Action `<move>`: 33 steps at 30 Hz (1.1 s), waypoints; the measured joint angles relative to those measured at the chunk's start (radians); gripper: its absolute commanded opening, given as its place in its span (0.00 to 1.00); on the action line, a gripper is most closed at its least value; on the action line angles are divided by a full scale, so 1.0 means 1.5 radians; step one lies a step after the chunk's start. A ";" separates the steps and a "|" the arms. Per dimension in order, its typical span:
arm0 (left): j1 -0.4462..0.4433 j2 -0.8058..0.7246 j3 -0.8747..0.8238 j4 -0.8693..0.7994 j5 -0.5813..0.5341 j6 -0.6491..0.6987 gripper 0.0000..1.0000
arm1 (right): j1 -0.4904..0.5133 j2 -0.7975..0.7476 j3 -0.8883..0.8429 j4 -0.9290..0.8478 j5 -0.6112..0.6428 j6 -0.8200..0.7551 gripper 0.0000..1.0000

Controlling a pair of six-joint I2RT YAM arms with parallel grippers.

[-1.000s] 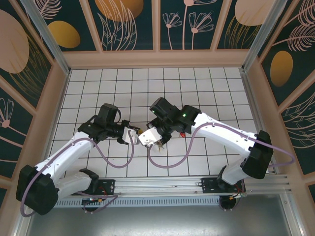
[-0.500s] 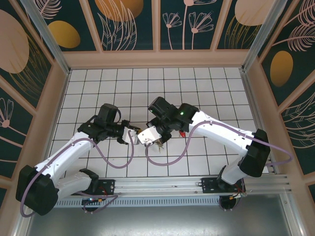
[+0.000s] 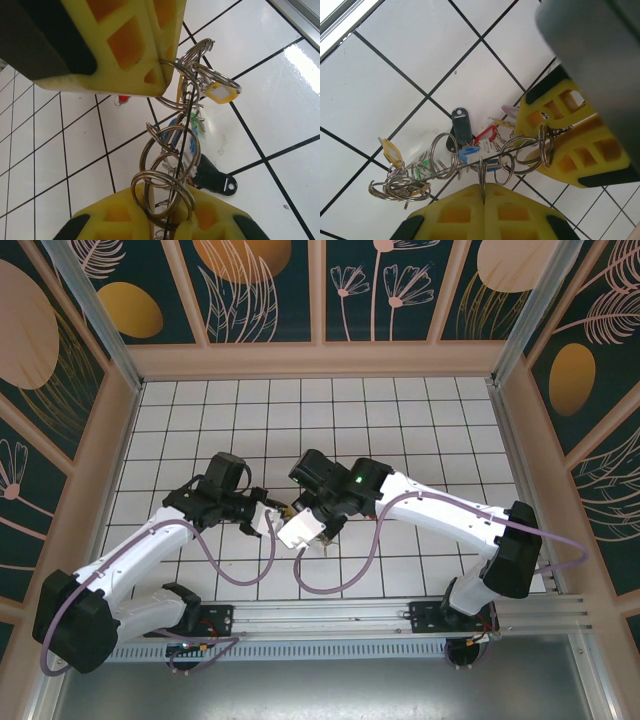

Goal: Put the keys on the keyring

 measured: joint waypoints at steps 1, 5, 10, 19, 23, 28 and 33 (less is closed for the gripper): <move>0.000 0.001 0.000 -0.002 0.001 0.002 0.00 | 0.002 0.000 0.000 0.000 0.001 -0.006 0.00; -0.003 0.002 0.000 -0.004 0.003 0.002 0.00 | 0.007 0.000 -0.001 0.001 0.008 -0.023 0.00; -0.004 0.002 0.000 -0.004 0.002 0.002 0.00 | 0.010 0.001 -0.002 0.002 0.019 -0.027 0.00; -0.004 0.002 0.000 0.000 -0.001 -0.007 0.00 | 0.009 -0.003 -0.015 0.009 0.044 -0.042 0.00; -0.004 0.002 0.000 0.003 -0.001 -0.013 0.00 | 0.009 -0.004 -0.015 0.013 0.053 -0.044 0.00; -0.004 0.003 0.000 0.010 -0.002 -0.024 0.00 | 0.009 -0.002 -0.008 0.006 0.059 -0.037 0.00; -0.004 0.021 0.000 0.022 0.011 -0.072 0.00 | 0.014 0.000 -0.003 0.000 0.078 -0.031 0.00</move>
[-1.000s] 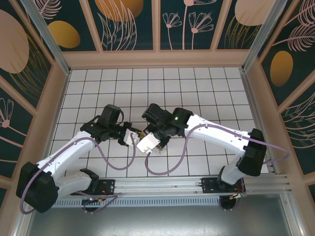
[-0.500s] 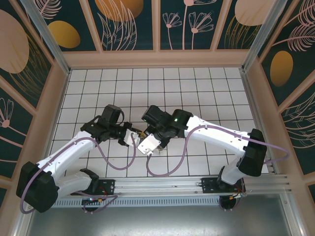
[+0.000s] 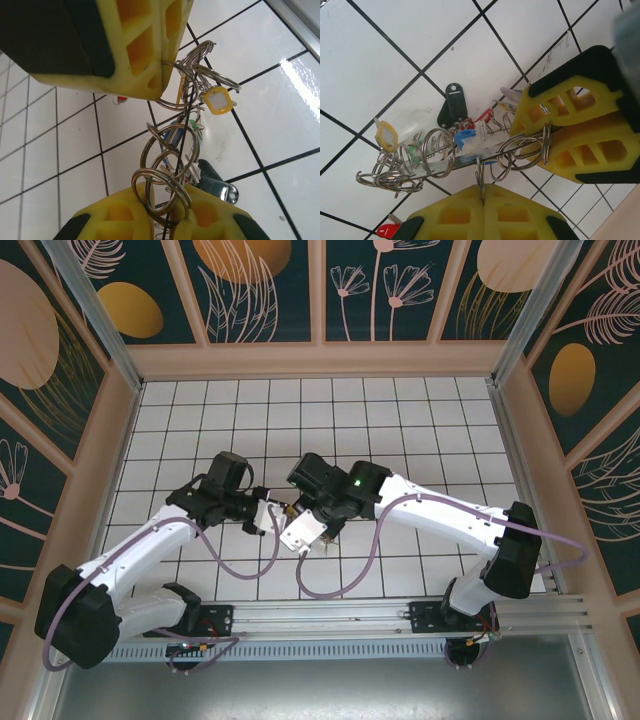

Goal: Put the keys on the keyring

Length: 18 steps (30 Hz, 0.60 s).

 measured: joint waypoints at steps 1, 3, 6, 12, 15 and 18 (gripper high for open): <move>0.000 0.008 0.000 0.002 0.008 -0.013 0.00 | 0.004 0.000 0.000 -0.001 0.009 0.002 0.00; 0.000 0.022 0.000 0.004 0.023 -0.037 0.00 | 0.016 0.000 -0.002 -0.003 0.036 0.002 0.00; 0.000 0.036 -0.002 0.005 0.027 -0.073 0.00 | 0.036 -0.005 -0.028 0.010 0.088 0.002 0.00; 0.000 0.057 -0.008 0.020 0.030 -0.149 0.00 | 0.050 -0.028 -0.103 0.083 0.178 -0.002 0.00; 0.000 0.063 -0.008 0.032 0.033 -0.173 0.00 | 0.053 -0.040 -0.123 0.110 0.205 -0.013 0.00; 0.000 0.063 -0.008 0.035 0.039 -0.185 0.00 | 0.057 -0.043 -0.123 0.112 0.211 -0.016 0.00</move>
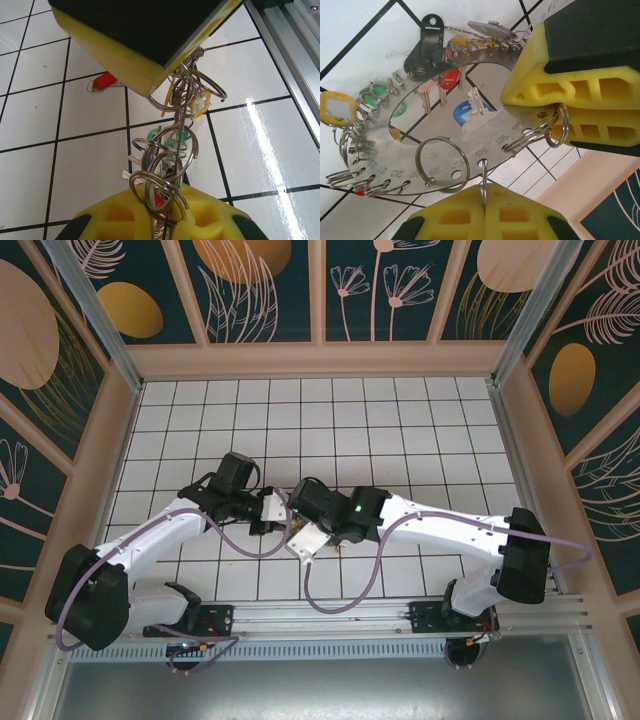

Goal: Put the keys on the keyring

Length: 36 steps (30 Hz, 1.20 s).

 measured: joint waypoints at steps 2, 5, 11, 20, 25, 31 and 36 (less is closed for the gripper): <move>0.000 0.000 -0.001 0.000 0.003 -0.002 0.00 | 0.000 -0.002 0.001 0.000 -0.006 -0.001 0.00; 0.000 0.000 -0.002 -0.001 0.017 -0.003 0.00 | -0.002 -0.010 0.001 -0.005 -0.031 -0.003 0.00; -0.002 -0.009 -0.007 -0.001 0.048 0.014 0.00 | -0.020 -0.036 0.001 -0.013 -0.118 -0.002 0.00; -0.004 -0.010 -0.007 -0.018 0.070 0.070 0.00 | -0.045 -0.040 0.007 -0.028 -0.239 0.018 0.00; -0.004 -0.010 -0.007 -0.022 0.076 0.091 0.00 | -0.059 -0.039 0.007 -0.027 -0.297 0.053 0.00; -0.004 -0.040 -0.022 -0.017 0.073 0.108 0.00 | -0.095 -0.048 -0.014 -0.004 -0.402 0.104 0.00; -0.004 -0.080 -0.029 -0.003 0.072 0.115 0.00 | -0.135 -0.066 -0.031 0.022 -0.506 0.142 0.00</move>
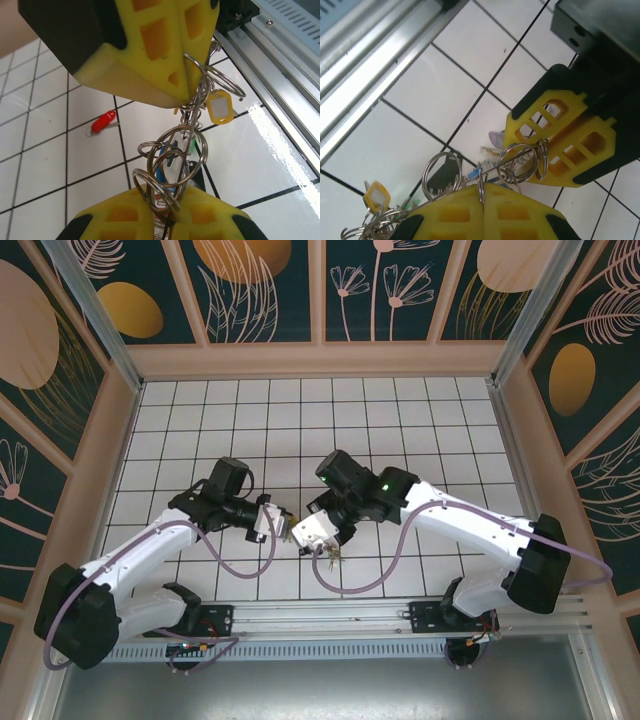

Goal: Put the keys on the keyring

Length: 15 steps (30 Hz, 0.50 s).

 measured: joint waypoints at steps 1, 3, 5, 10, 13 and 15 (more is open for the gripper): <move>0.000 -0.005 0.000 0.002 0.001 0.001 0.00 | -0.006 -0.003 -0.002 0.004 -0.018 0.006 0.00; 0.000 -0.016 -0.001 0.006 0.004 0.005 0.00 | -0.016 -0.010 -0.012 0.019 -0.060 0.026 0.00; 0.000 -0.023 -0.004 0.008 0.010 0.005 0.00 | -0.022 -0.014 -0.022 0.035 -0.092 0.048 0.00; 0.000 -0.034 -0.030 0.036 0.026 0.003 0.06 | -0.033 -0.014 -0.047 0.067 -0.152 0.100 0.00; 0.000 -0.035 -0.036 0.048 0.025 -0.001 0.23 | -0.045 -0.018 -0.071 0.101 -0.182 0.136 0.00; -0.001 -0.035 -0.036 0.069 0.020 -0.016 0.34 | -0.049 -0.024 -0.098 0.151 -0.200 0.163 0.00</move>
